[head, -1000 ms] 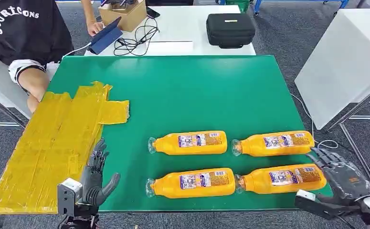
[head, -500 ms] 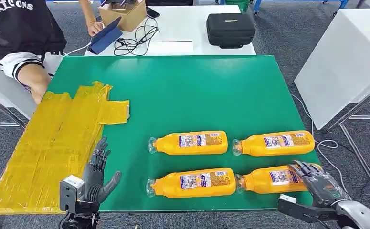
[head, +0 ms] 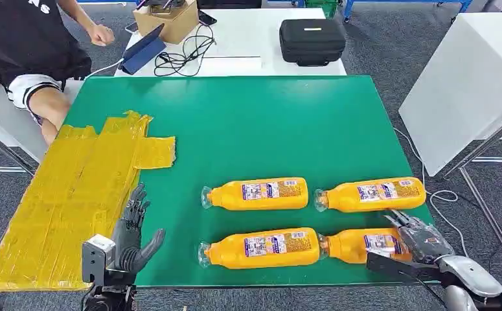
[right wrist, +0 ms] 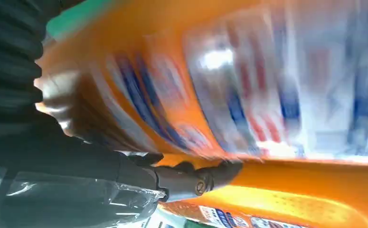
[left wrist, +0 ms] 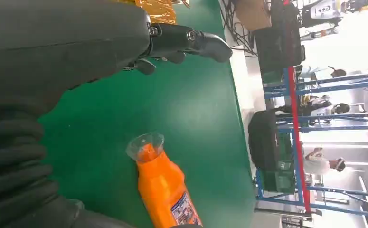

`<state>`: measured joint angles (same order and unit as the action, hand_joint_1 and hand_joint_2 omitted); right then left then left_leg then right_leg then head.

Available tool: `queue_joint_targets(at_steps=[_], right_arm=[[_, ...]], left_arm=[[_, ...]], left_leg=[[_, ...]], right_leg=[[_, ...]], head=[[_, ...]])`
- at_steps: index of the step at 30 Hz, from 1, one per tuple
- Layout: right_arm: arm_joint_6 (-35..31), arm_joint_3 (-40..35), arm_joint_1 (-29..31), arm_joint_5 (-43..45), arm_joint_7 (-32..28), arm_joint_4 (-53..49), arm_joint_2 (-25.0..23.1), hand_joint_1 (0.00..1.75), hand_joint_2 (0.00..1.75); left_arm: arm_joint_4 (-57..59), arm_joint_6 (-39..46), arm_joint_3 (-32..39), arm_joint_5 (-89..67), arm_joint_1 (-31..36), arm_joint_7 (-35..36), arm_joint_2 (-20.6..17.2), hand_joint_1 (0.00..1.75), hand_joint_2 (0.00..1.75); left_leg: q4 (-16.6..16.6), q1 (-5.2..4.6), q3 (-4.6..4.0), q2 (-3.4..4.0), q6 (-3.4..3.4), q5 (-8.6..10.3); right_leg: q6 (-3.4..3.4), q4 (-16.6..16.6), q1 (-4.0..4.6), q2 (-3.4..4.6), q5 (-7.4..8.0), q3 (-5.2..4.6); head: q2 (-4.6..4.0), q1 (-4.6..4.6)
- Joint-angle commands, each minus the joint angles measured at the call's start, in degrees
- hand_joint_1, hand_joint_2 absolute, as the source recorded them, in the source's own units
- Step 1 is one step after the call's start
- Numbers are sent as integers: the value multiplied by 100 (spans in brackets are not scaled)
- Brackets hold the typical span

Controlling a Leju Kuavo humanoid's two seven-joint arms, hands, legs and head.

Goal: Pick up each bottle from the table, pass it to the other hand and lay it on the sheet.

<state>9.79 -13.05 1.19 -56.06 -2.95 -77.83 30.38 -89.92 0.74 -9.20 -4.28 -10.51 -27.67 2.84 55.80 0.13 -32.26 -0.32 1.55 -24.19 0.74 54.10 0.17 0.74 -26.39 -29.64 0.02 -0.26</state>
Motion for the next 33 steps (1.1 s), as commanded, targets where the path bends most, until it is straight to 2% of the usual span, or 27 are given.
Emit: queue_joint_targets(at_steps=[1,7,8,9,10,14,16,22,27,31,33], right_arm=[[-126,-61,-311,17,202,531,-265,0,175],[-122,-105,-349,-62,297,482,-368,0,175],[-118,-105,-353,-68,303,471,-371,54,175],[-109,-104,-358,-78,307,456,-372,150,175],[-83,-121,-342,-92,298,460,-379,173,175],[-9,-189,-143,-163,193,625,-496,175,175],[103,-210,-122,17,-44,628,-513,175,175],[129,-249,11,32,-81,700,-540,175,175],[195,-104,-220,411,-374,493,-469,175,175],[-385,370,-574,919,-936,-6,-752,175,175],[-583,677,-735,1596,-1484,-398,-995,175,175]], left_arm=[[390,-48,-174,-18,170,87,-65,0,175],[324,-40,-167,-21,87,116,-46,0,175],[309,-39,-163,-21,72,118,-47,0,175],[285,-32,-151,-22,49,125,-44,0,175],[251,-17,-132,-21,28,135,-32,0,175],[124,28,-41,-32,-53,171,4,0,175],[105,32,-21,-32,-67,171,13,0,175],[26,28,52,-37,-132,181,74,0,175],[122,-93,20,-90,-34,165,105,0,175],[61,-165,51,-195,-122,120,206,0,175],[56,-173,113,-217,-196,119,250,0,175]], left_leg=[[-12,10,35,-24,-6,-7],[-10,7,54,-9,9,-19],[-12,8,54,-9,6,-19],[-12,9,56,-5,7,-20],[-15,8,58,-10,5,-20],[-10,7,66,10,7,-23],[-6,9,80,3,6,-26],[-9,9,88,10,5,-24],[-9,10,87,-4,5,-23],[-10,12,89,-10,5,-24],[-5,11,88,1,7,-26]], right_leg=[[9,-28,9,-36,-8,51],[14,-22,5,-15,-11,5],[16,-26,6,-17,-10,7],[16,-27,6,-12,-9,8],[18,-29,6,-19,-10,13],[19,-24,4,11,-5,43],[19,-26,6,2,-8,85],[18,-27,8,11,-6,90],[19,-26,10,-4,-9,92],[19,-28,15,-10,-11,93],[16,-19,15,6,-12,87]], head=[[0,0],[0,4],[0,2],[0,2],[0,4],[0,4],[0,9],[0,4],[0,2],[0,4],[0,4]])
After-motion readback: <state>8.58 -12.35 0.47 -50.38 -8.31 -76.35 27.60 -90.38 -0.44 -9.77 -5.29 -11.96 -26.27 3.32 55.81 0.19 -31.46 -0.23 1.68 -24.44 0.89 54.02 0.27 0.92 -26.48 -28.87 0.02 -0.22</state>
